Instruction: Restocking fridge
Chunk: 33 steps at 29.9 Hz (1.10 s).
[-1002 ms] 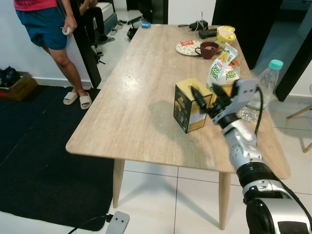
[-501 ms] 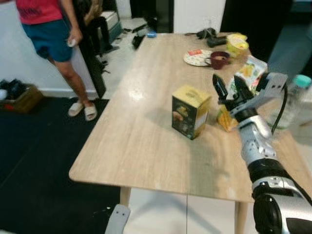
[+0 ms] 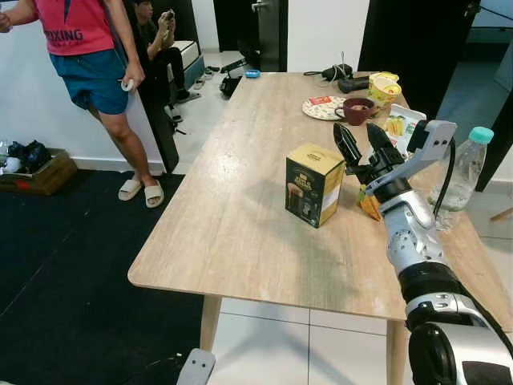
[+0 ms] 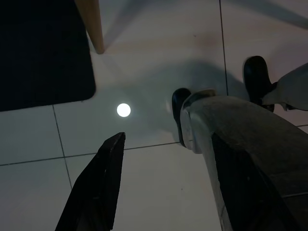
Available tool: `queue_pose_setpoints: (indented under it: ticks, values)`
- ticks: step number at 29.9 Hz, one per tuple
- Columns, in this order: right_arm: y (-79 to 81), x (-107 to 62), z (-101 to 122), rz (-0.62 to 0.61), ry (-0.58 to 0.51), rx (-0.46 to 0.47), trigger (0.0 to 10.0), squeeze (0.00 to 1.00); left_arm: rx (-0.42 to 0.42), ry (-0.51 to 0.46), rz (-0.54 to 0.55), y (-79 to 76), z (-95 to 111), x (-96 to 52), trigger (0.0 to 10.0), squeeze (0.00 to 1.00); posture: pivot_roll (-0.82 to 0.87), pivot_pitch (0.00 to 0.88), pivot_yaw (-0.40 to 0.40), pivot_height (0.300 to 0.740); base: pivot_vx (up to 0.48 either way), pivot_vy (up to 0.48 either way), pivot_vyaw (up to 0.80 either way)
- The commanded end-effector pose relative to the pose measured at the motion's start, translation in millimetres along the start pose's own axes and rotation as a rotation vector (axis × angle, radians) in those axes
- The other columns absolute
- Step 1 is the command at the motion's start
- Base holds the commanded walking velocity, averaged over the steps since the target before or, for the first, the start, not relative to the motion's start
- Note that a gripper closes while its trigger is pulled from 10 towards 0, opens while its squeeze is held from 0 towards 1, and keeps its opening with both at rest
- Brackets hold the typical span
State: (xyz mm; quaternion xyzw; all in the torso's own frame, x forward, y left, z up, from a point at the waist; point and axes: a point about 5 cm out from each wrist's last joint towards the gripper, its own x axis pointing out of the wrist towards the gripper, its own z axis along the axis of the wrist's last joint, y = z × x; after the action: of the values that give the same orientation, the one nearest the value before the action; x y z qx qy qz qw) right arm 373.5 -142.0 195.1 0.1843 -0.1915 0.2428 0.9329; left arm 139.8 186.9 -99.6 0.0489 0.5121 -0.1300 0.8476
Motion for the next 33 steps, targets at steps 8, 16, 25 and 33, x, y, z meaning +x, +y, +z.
queue_pose_setpoints:
  ticks: [8,16,25,33]
  values:
    - [33.6,4.5,-28.5,0.093,0.086,-0.044,10.0,0.0,0.014,0.016,-0.013,-1.9,-4.2,-0.4,10.0,0.0,0.05,0.0,-0.014,0.74,0.0,0.0,0.0]
    - [33.1,2.8,-43.4,0.061,0.21,-0.179,10.0,0.0,0.015,0.02,-0.012,-1.9,-6.1,-0.8,10.0,0.0,0.05,0.0,-0.014,0.74,0.0,0.0,0.0]
    - [4.5,-2.5,-30.9,-0.074,0.216,-0.222,10.0,0.0,0.012,0.025,-0.009,-1.9,-8.2,-1.2,10.0,0.0,0.05,0.0,-0.011,0.74,0.0,0.0,0.0]
    - [-5.9,-2.3,-28.8,-0.143,0.257,-0.308,10.0,0.0,0.014,0.025,-0.007,-1.9,-8.0,-1.1,10.0,0.0,0.05,0.0,-0.009,0.74,0.0,0.0,0.0]
